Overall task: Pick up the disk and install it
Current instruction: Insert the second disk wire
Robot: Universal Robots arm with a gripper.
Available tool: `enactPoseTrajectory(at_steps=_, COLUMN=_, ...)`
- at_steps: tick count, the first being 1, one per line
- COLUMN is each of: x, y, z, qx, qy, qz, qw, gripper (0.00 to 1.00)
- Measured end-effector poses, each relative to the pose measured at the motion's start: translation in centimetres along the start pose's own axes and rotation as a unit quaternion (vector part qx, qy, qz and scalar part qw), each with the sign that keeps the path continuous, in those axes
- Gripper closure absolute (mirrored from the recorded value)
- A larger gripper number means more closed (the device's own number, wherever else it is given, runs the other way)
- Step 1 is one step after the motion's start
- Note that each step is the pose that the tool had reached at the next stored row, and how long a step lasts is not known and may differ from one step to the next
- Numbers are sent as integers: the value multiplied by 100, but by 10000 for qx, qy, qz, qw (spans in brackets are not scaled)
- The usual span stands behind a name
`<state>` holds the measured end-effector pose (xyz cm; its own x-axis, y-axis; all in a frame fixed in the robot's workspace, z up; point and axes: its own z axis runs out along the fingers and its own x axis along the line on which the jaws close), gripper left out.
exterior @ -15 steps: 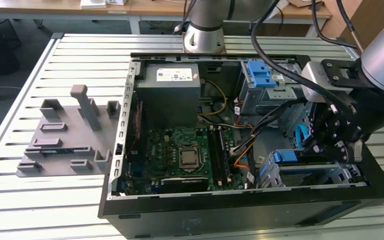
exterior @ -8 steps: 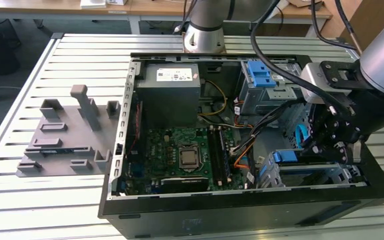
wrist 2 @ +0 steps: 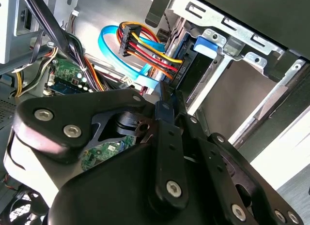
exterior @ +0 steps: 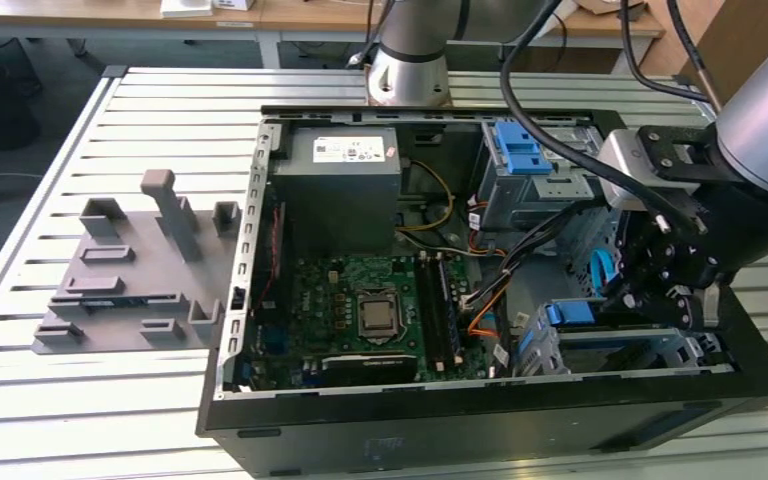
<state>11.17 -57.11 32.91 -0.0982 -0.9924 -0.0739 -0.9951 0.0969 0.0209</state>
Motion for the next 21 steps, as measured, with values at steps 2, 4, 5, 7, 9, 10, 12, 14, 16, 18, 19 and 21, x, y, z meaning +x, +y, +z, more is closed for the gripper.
enactPoseTrajectory(at_steps=2, x=0, y=0, z=4, qx=0, qy=-2, qz=0, qw=10000, gripper=84)
enactPoseTrajectory(at_steps=4, x=0, y=0, z=6, qx=0, qy=-2, qz=0, qw=10000, gripper=84)
enactPoseTrajectory(at_steps=5, x=1, y=0, z=6, qx=0, qy=-2, qz=0, qw=10000, gripper=84)
enactPoseTrajectory(at_steps=7, x=0, y=-1, z=13, qx=0, qy=-8, qz=0, qw=10000, gripper=83)
enactPoseTrajectory(at_steps=9, x=1, y=-1, z=13, qx=0, qy=-5, qz=0, qw=10000, gripper=76)
enactPoseTrajectory(at_steps=10, x=1, y=-1, z=12, qx=0, qy=-4, qz=0, qw=10000, gripper=76)
enactPoseTrajectory(at_steps=12, x=1, y=0, z=11, qx=0, qy=-2, qz=0, qw=10000, gripper=76)
enactPoseTrajectory(at_steps=14, x=1, y=-1, z=10, qx=0, qy=-4, qz=0, qw=10000, gripper=76)
enactPoseTrajectory(at_steps=16, x=0, y=0, z=5, qx=0, qy=-3, qz=0, qw=10000, gripper=76)
enactPoseTrajectory(at_steps=18, x=-1, y=0, z=-4, qx=0, qy=-3, qz=0, qw=10000, gripper=76)
enactPoseTrajectory(at_steps=19, x=-1, y=0, z=-9, qx=0, qy=-3, qz=0, qw=10000, gripper=76)
enactPoseTrajectory(at_steps=21, x=-1, y=0, z=-18, qx=0, qy=-4, qz=0, qw=10000, gripper=76)
